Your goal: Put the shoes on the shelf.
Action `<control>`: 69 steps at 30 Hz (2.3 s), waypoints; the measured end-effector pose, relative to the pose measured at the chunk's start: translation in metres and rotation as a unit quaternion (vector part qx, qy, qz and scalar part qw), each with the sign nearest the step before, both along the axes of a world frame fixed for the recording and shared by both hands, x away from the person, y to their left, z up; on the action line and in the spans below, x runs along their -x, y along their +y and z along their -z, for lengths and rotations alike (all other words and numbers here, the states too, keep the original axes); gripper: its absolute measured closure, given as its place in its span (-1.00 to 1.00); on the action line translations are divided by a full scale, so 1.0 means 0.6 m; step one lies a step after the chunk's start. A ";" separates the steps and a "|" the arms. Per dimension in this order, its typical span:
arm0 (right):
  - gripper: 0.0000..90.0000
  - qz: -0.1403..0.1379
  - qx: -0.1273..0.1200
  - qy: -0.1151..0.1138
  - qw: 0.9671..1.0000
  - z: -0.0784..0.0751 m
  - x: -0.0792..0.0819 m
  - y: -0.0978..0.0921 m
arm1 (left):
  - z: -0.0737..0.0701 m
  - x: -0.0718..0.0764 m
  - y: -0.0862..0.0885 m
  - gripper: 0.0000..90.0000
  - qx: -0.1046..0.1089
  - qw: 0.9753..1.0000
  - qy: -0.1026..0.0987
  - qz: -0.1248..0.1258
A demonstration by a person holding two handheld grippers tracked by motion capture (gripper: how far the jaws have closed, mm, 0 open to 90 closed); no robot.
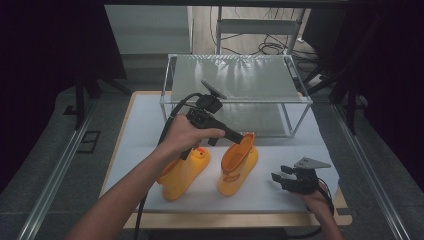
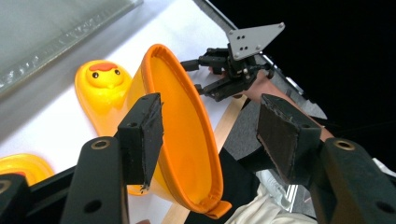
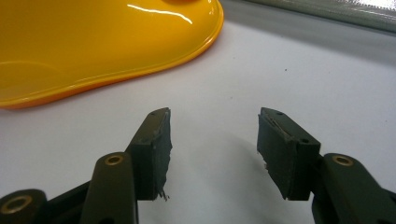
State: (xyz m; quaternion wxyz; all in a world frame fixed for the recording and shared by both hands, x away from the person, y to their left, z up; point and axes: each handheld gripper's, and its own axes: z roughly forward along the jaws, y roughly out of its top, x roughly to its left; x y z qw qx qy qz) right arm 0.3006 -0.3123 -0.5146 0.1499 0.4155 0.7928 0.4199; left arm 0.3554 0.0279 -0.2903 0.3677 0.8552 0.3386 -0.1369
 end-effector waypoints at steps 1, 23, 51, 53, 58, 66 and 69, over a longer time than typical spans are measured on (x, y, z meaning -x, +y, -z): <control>-0.01 0.000 0.000 0.000 1.000 0.000 0.000 0.000 | 0.003 -0.001 -0.002 -0.09 -0.001 1.000 0.004 -0.001; -0.01 0.004 0.003 0.004 1.000 0.004 -0.001 0.000 | 0.071 -0.026 -0.050 0.01 -0.059 0.998 0.036 -0.007; 0.01 0.021 0.005 0.008 1.000 0.005 -0.004 -0.006 | 0.086 -0.025 -0.073 0.91 -0.112 0.993 0.004 -0.024; 0.01 0.022 0.004 0.008 1.000 0.005 -0.004 -0.007 | 0.082 -0.025 -0.072 0.91 -0.109 0.994 0.004 -0.021; 0.01 0.022 0.000 0.009 1.000 0.004 -0.005 -0.011 | 0.039 -0.010 -0.049 0.91 -0.084 0.996 -0.012 -0.019; 0.02 0.022 -0.002 0.008 1.000 0.002 -0.007 -0.012 | 0.004 0.019 0.017 0.91 -0.091 0.995 -0.042 -0.025; 0.02 0.022 0.000 0.008 1.000 0.002 -0.007 -0.010 | 0.015 0.028 0.040 0.91 -0.091 0.994 -0.041 -0.036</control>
